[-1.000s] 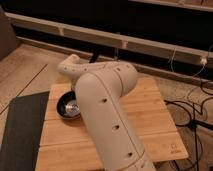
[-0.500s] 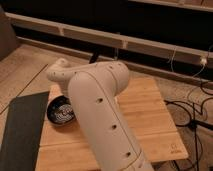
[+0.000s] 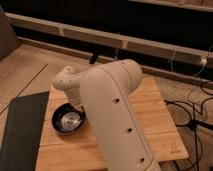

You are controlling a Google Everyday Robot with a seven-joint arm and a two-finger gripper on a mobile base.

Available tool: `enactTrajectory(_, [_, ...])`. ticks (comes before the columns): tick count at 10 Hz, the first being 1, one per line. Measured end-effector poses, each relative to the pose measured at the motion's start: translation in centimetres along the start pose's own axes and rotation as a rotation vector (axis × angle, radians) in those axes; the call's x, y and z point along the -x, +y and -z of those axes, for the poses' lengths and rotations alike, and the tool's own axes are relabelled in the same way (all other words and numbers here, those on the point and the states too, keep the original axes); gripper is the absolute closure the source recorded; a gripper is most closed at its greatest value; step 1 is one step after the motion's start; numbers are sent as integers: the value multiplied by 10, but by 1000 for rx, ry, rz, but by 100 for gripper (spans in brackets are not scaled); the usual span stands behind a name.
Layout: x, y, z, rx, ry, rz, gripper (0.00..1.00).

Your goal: Drag the ceramic bowl in a circle

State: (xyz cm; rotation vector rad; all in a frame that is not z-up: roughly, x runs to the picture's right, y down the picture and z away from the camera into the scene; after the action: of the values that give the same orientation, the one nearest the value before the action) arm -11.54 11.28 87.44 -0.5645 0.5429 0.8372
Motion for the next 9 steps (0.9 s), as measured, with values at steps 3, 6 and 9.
enactTrajectory(3, [13,-42,15,-39,-28,-67,100])
enactTrajectory(6, [44,-45,9,-37,-49,-28,100])
enactTrajectory(9, [78,-23,14,-40,-79,49,100])
